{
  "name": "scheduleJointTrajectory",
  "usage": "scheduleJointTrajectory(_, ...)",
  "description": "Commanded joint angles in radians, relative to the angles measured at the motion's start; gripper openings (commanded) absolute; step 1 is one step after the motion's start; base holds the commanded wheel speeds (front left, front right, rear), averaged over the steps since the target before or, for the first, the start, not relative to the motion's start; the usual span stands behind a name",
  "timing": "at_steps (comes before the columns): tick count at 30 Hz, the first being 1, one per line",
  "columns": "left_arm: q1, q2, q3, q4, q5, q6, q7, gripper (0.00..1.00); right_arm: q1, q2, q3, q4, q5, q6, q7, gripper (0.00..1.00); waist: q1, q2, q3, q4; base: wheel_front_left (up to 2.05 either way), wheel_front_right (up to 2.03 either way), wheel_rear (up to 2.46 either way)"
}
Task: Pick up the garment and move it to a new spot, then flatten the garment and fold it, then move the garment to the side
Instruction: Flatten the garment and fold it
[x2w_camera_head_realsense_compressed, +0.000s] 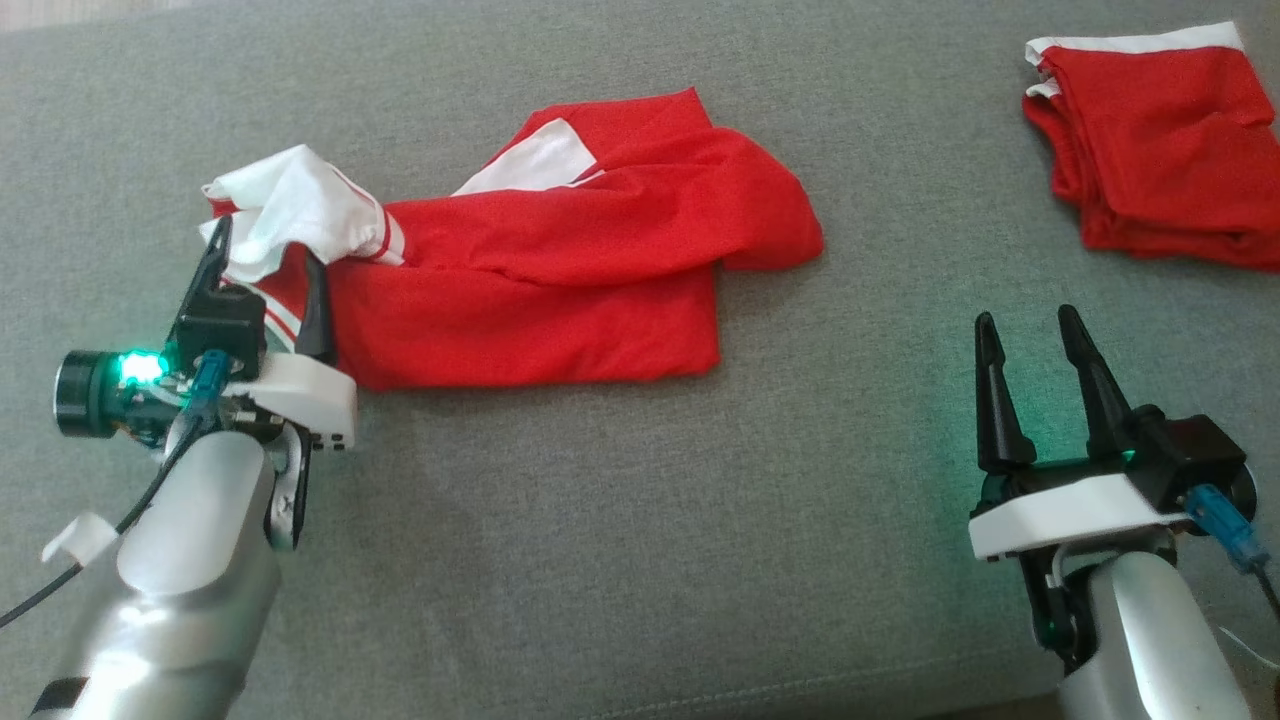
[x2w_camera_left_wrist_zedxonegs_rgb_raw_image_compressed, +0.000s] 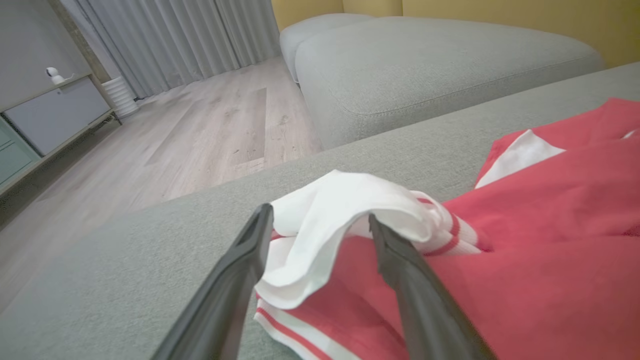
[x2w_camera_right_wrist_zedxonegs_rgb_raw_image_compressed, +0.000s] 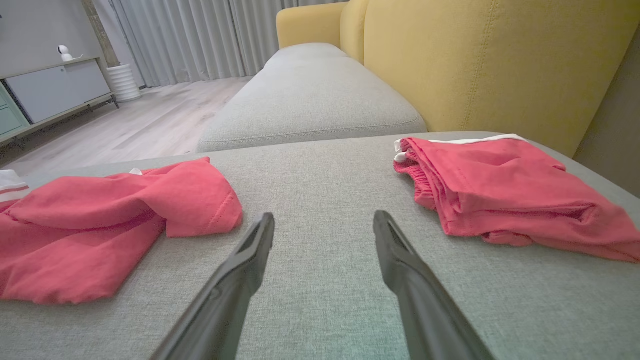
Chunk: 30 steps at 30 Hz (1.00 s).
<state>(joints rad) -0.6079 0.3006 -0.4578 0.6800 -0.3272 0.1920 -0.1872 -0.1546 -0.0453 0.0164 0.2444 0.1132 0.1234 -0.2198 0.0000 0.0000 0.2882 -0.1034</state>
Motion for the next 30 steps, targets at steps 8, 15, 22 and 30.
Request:
scheduleJointTrajectory(8,-0.025,0.051,0.001,-0.06,0.021,0.007,0.032,1.0,-0.02,-0.005,0.034,-0.03,0.003,0.007,-0.006,1.0,0.0,0.0,0.007,-0.003,0.0,0.0,0.0)
scheduleJointTrajectory(15,-0.054,0.066,0.0,-0.05,0.016,0.001,0.044,0.0,-0.024,-0.005,0.033,-0.027,0.003,0.007,-0.008,1.0,0.0,0.0,0.017,-0.016,0.0,0.0,0.0)
scheduleJointTrajectory(22,-0.013,0.095,0.008,-0.107,0.021,0.027,-0.007,0.0,-0.014,-0.005,0.01,-0.02,0.002,0.007,-0.012,1.0,0.0,0.0,-0.015,0.025,0.0,0.0,0.0)
scheduleJointTrajectory(30,0.164,0.164,0.016,-0.33,0.02,0.086,0.003,0.0,0.015,-0.005,-0.005,-0.002,0.002,0.007,-0.009,1.0,0.0,0.0,-0.1,0.1,0.0,0.0,0.0)
